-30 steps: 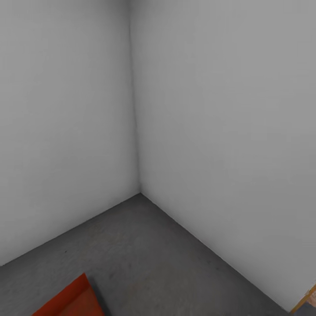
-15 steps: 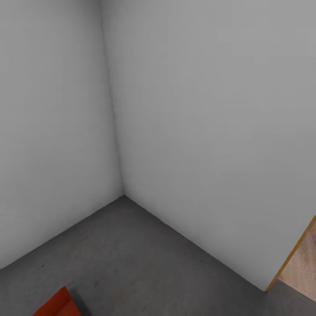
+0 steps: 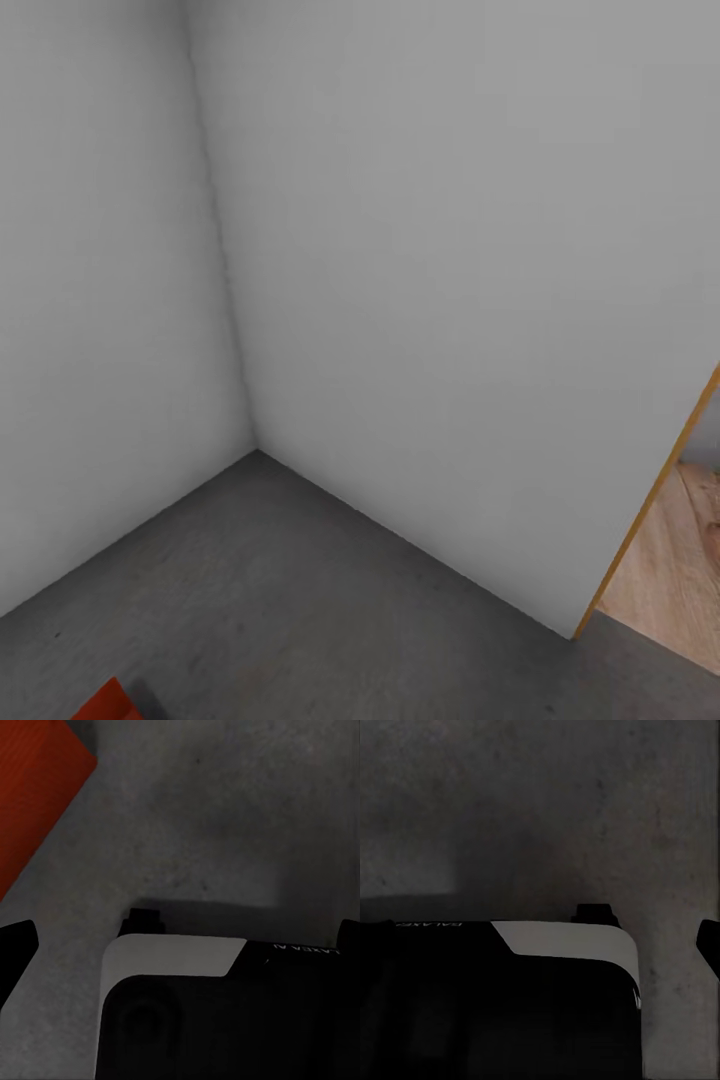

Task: Move the two storage containers from the living room to the garage. In the garage, place one container on the floor and stack the other container on top of it (either order is fine).

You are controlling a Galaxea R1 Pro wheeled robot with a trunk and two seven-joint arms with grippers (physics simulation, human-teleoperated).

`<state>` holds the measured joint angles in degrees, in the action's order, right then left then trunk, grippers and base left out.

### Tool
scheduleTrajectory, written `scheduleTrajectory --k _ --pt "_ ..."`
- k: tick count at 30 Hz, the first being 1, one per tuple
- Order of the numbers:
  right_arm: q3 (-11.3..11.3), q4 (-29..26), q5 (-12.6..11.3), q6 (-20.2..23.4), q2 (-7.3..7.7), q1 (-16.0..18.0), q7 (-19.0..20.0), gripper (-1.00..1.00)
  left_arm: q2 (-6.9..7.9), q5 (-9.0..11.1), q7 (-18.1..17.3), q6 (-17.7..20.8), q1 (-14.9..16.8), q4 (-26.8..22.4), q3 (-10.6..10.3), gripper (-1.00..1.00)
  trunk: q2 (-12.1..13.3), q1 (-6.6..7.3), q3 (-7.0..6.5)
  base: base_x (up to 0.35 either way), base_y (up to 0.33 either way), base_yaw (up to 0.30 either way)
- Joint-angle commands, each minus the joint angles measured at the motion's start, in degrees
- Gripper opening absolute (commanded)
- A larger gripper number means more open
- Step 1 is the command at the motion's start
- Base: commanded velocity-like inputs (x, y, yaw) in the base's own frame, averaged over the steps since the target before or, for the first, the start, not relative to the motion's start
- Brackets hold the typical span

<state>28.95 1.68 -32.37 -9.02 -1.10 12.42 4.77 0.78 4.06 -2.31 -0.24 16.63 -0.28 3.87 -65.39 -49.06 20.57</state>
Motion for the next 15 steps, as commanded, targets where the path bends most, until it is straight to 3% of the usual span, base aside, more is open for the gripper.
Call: scheduleTrajectory --k 1,5,15 --pt "0.38 0.17 -0.58 -0.30 0.16 0.07 0.33 1.00 0.01 0.43 -0.24 -0.03 0.02 0.06 0.35 1.00 -0.04 0.00 0.06 0.000 0.000 -0.017" --pt "0.40 0.17 -0.50 -0.24 0.31 0.06 0.38 1.00 0.01 0.43 -0.24 -0.03 0.04 0.08 0.35 1.00 -0.04 0.00 0.02 0.000 0.000 -0.079" --pt "0.41 0.17 -0.41 -0.21 0.38 0.06 0.40 1.00 0.01 0.43 -0.24 -0.03 0.01 0.06 0.35 1.00 -0.04 0.00 -0.02 0.000 0.000 -0.229"
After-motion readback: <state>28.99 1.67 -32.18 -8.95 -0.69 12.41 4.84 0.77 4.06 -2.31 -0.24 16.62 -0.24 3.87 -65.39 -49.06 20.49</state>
